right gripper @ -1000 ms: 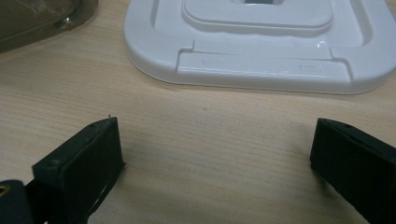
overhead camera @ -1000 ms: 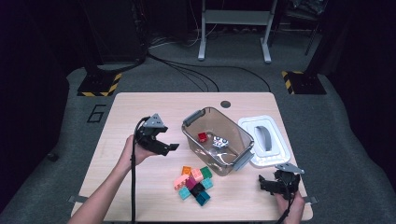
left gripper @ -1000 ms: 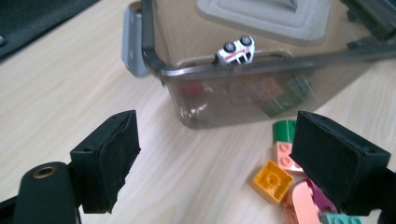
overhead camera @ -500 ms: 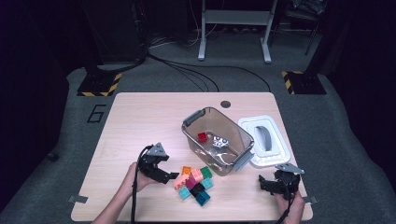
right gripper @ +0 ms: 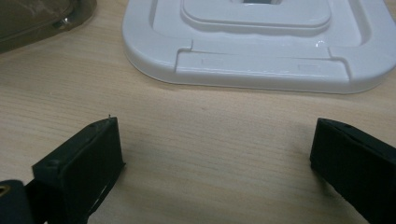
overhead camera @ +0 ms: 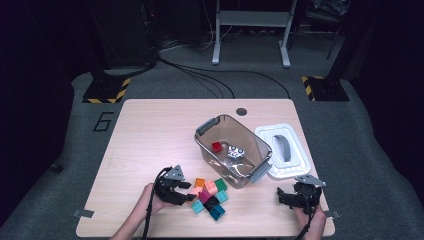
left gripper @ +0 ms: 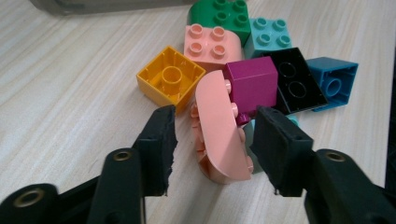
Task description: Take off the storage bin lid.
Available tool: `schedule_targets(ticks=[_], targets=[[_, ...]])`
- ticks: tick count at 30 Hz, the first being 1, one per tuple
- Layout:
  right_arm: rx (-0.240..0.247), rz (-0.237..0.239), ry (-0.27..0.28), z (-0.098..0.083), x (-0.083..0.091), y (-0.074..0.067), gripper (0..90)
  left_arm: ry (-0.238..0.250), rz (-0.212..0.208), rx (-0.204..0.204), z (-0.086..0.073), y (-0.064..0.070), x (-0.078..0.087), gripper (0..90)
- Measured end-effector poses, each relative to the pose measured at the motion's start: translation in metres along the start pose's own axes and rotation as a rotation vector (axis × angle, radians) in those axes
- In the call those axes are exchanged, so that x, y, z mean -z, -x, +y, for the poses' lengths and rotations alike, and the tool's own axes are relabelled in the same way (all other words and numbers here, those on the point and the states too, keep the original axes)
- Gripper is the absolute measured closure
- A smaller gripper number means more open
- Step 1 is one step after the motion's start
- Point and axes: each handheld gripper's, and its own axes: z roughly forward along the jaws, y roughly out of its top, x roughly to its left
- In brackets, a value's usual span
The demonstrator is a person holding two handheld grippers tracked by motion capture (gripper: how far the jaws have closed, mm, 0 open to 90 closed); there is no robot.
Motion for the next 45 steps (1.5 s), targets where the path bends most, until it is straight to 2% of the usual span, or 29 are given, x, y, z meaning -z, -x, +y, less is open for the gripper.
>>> schedule_targets(ticks=[4,8,9,12,23,26,27,33,36,40,44,45], targets=[[0.0,0.0,0.0,0.0,0.0,0.0,1.5,-0.033,0.001,-0.016,0.0,0.001,-0.003,58.8],[0.0,0.0,0.0,0.0,0.0,0.0,1.5,-0.054,0.022,-0.029,-0.003,0.001,-0.004,66.2],[0.0,0.0,0.0,0.0,0.0,0.0,1.5,-0.058,0.008,-0.028,-0.003,0.0,-0.003,66.5],[0.0,0.0,0.0,0.0,0.0,0.0,1.5,-0.049,0.031,-0.028,-0.006,-0.003,-0.001,67.1],[0.0,0.0,0.0,0.0,0.0,0.0,1.5,-0.06,0.056,0.001,-0.017,-0.018,0.013,66.4],[0.0,-0.001,0.0,0.0,0.0,0.0,1.5,-0.046,0.034,0.034,-0.016,-0.022,0.012,55.5],[-0.001,-0.001,0.0,0.0,0.0,0.0,1.4,-0.046,0.04,0.03,-0.015,-0.023,0.011,53.5],[0.0,-0.001,0.0,0.0,0.0,0.0,1.4,-0.076,0.038,0.025,-0.005,-0.022,0.003,52.1],[0.0,-0.001,0.0,0.0,0.0,0.0,1.4,-0.078,0.038,0.04,-0.003,-0.025,0.0,53.4],[0.0,-0.001,0.0,0.0,0.0,0.0,1.5,-0.092,0.03,0.028,-0.002,-0.027,-0.002,64.7],[-0.001,-0.001,0.0,0.0,0.0,0.0,1.5,-0.096,0.029,0.026,0.0,-0.027,0.0,66.5],[-0.001,-0.002,0.0,0.0,0.0,0.0,1.4,-0.098,0.04,0.022,0.0,-0.027,0.001,66.6]])
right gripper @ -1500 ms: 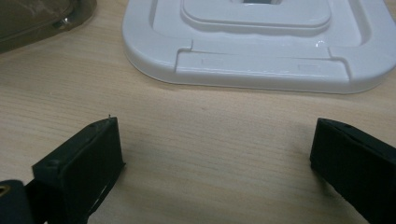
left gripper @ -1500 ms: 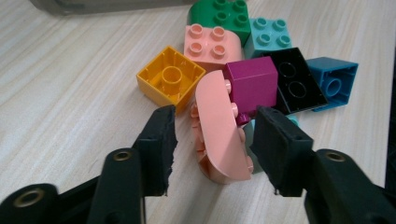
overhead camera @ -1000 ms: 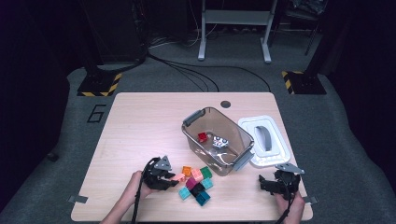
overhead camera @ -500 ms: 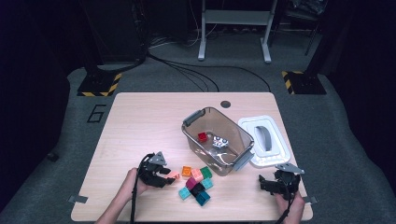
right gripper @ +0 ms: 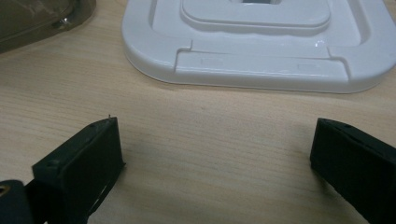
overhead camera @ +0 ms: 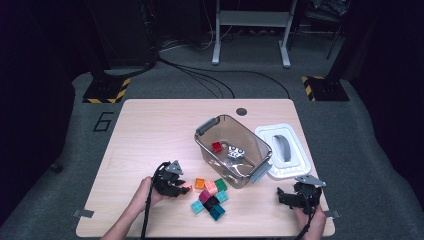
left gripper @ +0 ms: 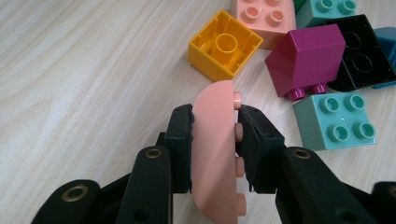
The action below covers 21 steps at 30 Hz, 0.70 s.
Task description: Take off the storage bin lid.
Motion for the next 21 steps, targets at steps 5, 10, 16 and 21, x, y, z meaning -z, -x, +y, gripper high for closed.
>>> schedule_targets(ticks=[5,10,16,21], targets=[[0.0,-0.001,0.0,0.0,0.0,0.0,1.4,0.026,-0.009,0.019,0.0,-0.005,0.004,66.7],[0.0,0.0,0.0,0.0,0.0,0.0,1.4,0.061,-0.007,0.048,0.001,-0.012,0.01,66.7],[0.0,0.0,0.0,0.0,0.0,0.0,1.4,0.082,0.014,0.062,0.006,-0.022,0.022,66.7],[0.0,0.0,0.0,0.0,0.0,0.0,1.4,0.106,0.032,0.068,0.012,-0.032,0.034,66.7]])
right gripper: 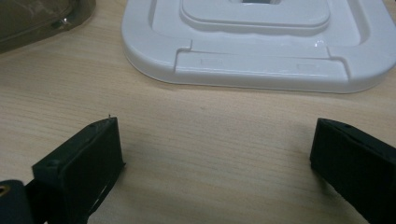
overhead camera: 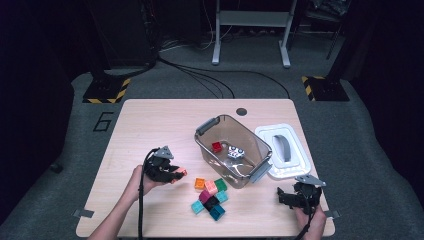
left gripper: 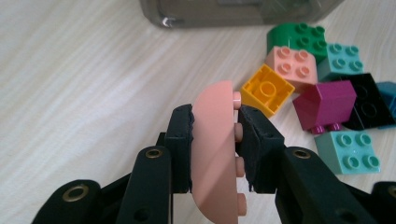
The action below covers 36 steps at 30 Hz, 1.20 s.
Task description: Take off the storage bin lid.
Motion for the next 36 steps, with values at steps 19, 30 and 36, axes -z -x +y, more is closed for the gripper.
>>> schedule_targets(ticks=[19,30,36], targets=[[0.001,-0.002,-0.001,0.0,0.0,0.0,1.3,0.054,0.042,-0.007,0.045,-0.02,0.023,66.7],[0.0,-0.003,-0.002,0.0,0.0,0.0,0.8,0.079,0.053,-0.025,0.076,-0.024,0.03,66.7],[-0.006,-0.007,-0.003,0.0,-0.001,0.0,0.5,0.092,0.052,-0.04,0.095,-0.024,0.029,66.7]])
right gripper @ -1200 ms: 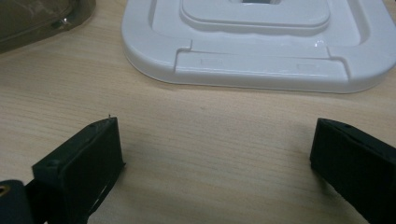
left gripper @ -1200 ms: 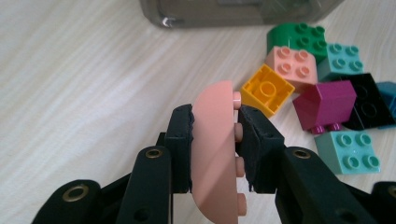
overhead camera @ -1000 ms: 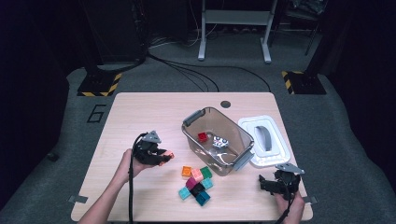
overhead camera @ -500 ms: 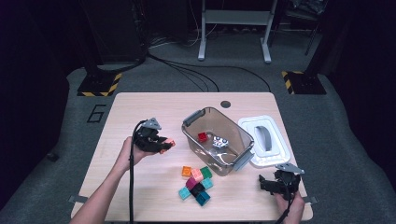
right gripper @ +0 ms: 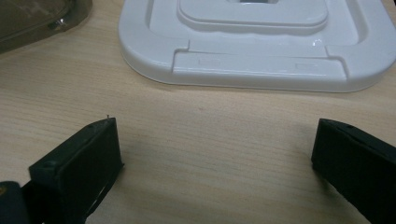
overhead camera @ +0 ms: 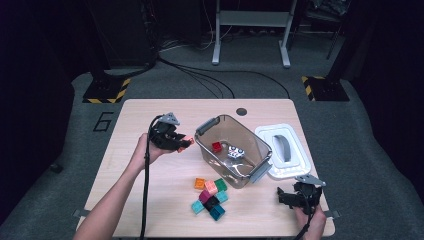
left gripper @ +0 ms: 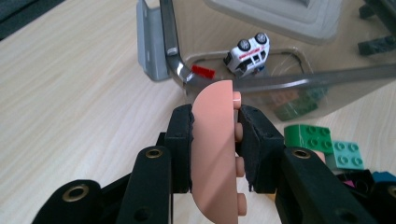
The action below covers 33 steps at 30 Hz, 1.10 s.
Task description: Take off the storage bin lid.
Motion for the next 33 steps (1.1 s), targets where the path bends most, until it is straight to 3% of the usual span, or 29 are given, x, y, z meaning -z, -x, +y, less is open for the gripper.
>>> schedule_targets(ticks=[13,27,33], targets=[[0.0,0.0,0.0,0.0,0.0,0.0,0.5,0.019,0.017,-0.036,0.042,0.0,-0.006,66.7],[0.0,0.0,0.0,0.0,0.0,0.0,0.5,0.028,0.029,-0.055,0.07,0.005,-0.024,66.7],[0.0,-0.001,0.0,0.0,0.0,0.0,0.5,0.018,0.023,-0.049,0.074,0.007,-0.035,66.7]])
